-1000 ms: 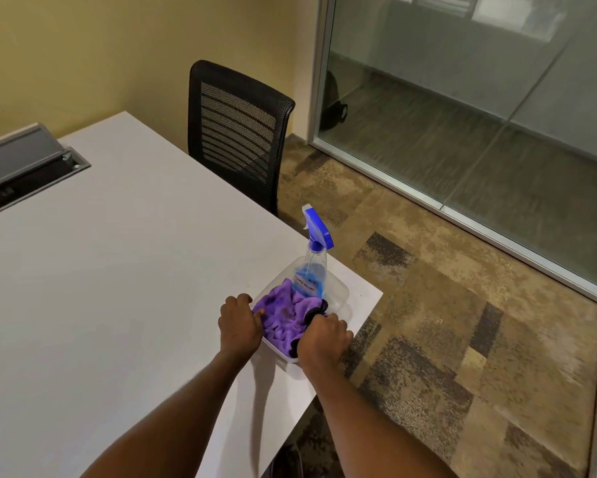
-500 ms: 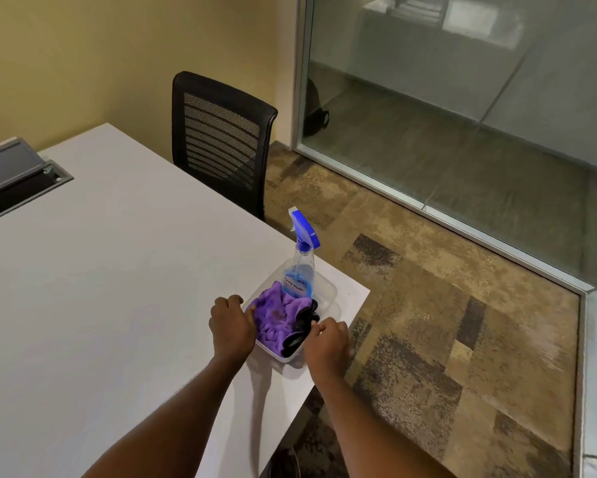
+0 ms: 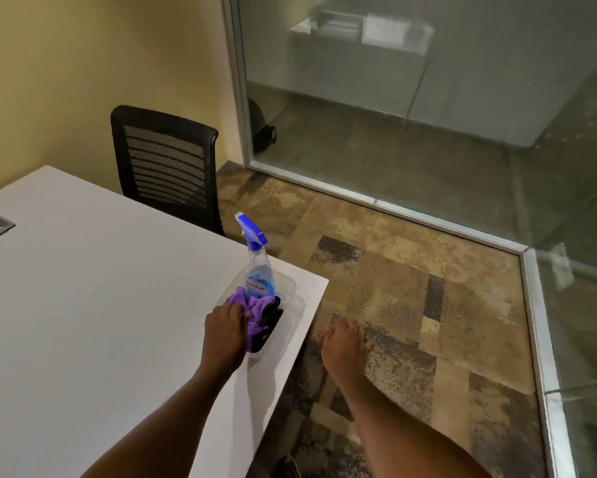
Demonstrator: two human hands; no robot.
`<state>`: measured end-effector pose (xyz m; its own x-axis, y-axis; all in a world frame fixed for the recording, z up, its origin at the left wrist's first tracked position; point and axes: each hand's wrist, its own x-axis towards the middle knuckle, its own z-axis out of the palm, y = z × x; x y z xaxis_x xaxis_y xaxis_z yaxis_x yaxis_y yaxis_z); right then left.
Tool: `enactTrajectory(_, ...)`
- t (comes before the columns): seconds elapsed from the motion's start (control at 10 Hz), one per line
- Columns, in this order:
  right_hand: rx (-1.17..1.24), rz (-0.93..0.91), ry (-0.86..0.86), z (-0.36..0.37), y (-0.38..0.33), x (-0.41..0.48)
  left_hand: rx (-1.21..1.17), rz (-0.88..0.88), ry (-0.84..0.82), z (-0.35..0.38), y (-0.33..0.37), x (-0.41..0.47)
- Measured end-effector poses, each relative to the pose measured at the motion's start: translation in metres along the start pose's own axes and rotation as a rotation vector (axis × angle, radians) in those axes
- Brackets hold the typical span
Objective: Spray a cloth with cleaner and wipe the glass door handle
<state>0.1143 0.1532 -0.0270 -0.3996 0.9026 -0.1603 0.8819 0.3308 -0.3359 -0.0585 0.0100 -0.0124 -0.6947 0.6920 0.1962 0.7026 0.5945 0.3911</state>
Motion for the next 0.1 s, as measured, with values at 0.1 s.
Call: enactTrajectory(0.1,-0.014,0.06,0.027,-0.01,0.0233,-0.0004,0.061,0.105,-0.09,0.0138,0.0178,-0.0094)
